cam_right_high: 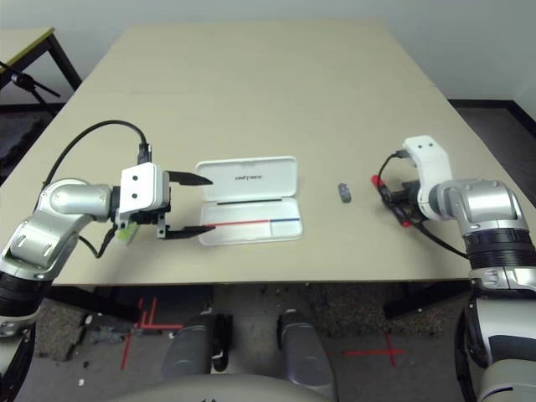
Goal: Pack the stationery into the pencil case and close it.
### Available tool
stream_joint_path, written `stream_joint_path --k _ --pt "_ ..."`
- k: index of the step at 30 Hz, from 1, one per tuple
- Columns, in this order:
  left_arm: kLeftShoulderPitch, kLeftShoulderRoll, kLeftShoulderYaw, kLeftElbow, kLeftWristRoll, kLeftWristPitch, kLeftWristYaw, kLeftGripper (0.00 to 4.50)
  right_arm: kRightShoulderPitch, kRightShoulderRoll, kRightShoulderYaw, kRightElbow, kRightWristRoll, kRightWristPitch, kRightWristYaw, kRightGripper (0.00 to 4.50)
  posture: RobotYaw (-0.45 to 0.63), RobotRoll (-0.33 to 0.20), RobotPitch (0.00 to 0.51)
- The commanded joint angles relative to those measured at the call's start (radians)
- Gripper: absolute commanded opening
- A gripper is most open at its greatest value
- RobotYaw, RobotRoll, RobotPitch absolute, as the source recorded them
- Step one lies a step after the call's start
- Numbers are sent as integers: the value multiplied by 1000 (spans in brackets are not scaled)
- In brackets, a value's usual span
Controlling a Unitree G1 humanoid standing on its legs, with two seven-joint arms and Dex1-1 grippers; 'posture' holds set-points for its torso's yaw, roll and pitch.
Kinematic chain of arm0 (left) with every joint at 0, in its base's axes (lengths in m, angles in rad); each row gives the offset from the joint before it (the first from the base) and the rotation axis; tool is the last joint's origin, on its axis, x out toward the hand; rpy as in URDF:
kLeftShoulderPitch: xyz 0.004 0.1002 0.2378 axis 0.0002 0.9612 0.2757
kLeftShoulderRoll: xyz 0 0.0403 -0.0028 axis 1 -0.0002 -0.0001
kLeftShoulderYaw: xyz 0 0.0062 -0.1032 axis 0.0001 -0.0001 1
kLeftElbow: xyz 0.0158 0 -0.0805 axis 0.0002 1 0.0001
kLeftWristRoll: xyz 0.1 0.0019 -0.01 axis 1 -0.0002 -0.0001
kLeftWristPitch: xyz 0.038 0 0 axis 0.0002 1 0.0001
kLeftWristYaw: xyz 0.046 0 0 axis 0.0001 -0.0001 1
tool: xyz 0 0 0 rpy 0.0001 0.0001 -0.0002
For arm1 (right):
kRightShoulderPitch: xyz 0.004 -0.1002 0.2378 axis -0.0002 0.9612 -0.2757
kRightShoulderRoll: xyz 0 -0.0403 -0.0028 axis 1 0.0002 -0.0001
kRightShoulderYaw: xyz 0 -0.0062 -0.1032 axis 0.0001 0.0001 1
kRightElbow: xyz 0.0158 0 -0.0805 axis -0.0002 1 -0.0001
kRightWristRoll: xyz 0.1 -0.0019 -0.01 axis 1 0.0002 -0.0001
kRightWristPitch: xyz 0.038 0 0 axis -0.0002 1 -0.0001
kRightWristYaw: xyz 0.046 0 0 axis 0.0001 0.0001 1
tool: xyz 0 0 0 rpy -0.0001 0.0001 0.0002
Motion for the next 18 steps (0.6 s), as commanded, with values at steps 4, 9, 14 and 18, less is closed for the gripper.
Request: stream_joint_path --k 4,9,14,18 --pt "-7 13 -10 -8 13 0 -6 4500 1 -90 26 -105 14 -209 226 475 -23 0 72" --pt "-9 17 -12 -9 14 3 -8 4500 63 -143 46 -259 61 -362 467 475 -22 0 75" --pt "-5 25 -11 -8 15 1 -10 4500 29 -144 89 -339 66 -385 575 475 -20 0 82" --pt "3 29 -4 -4 13 -4 -11 4500 -39 -112 156 -401 60 -363 632 475 -10 0 91"
